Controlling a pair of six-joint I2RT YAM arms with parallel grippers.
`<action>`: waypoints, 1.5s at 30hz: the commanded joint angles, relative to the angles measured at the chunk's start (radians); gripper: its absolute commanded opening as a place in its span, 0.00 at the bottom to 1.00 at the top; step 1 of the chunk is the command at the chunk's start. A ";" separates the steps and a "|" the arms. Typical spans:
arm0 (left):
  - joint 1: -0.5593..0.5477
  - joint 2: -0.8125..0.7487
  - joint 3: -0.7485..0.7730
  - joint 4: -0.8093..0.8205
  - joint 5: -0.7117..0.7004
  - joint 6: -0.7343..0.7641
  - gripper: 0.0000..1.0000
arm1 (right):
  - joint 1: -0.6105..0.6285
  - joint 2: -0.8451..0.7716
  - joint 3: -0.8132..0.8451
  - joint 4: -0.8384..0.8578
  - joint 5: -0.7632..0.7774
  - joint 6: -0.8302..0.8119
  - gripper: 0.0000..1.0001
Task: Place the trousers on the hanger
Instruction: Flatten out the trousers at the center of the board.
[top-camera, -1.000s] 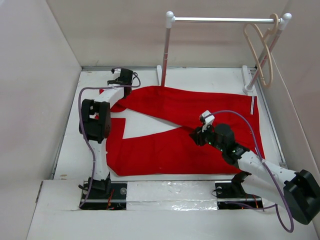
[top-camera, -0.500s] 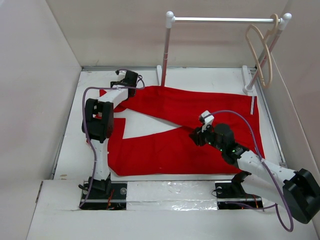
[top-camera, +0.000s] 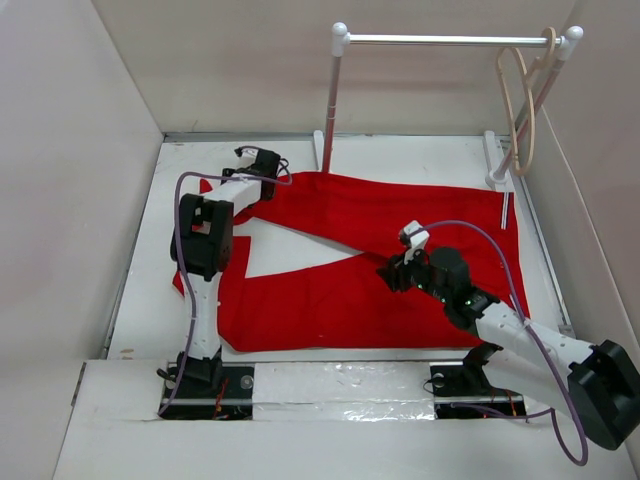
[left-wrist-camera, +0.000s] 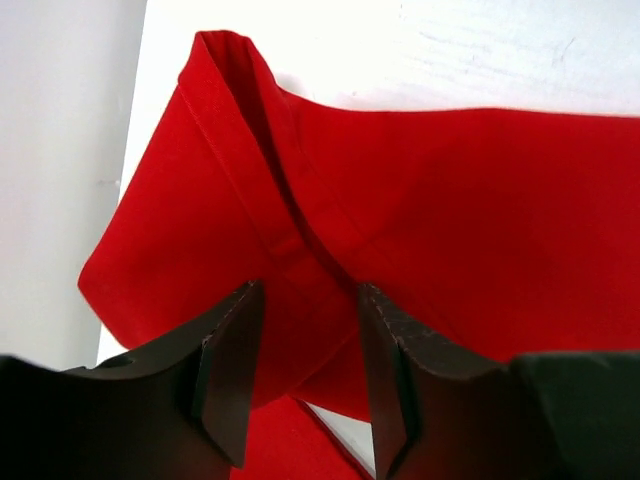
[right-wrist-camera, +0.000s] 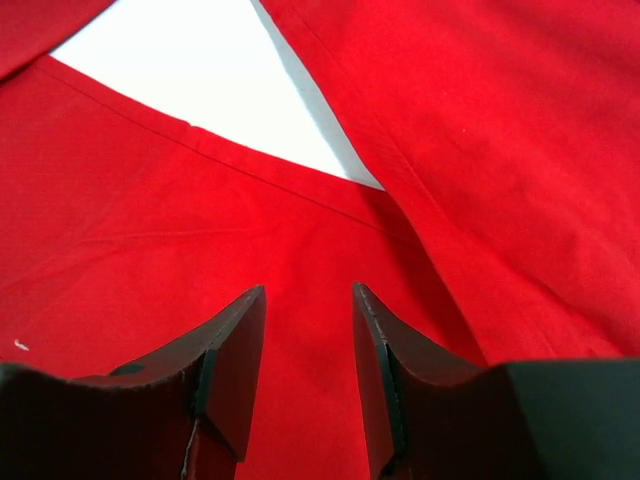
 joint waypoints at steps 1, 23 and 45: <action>-0.016 0.015 -0.006 -0.026 -0.063 0.011 0.40 | 0.010 -0.015 0.033 0.042 -0.003 0.002 0.46; 0.131 -0.785 -0.552 0.222 0.459 -0.553 0.65 | 0.010 -0.035 0.036 0.030 -0.026 0.006 0.48; 0.470 -0.821 -1.029 0.673 0.775 -1.175 0.61 | 0.019 0.046 0.052 0.064 -0.106 -0.012 0.48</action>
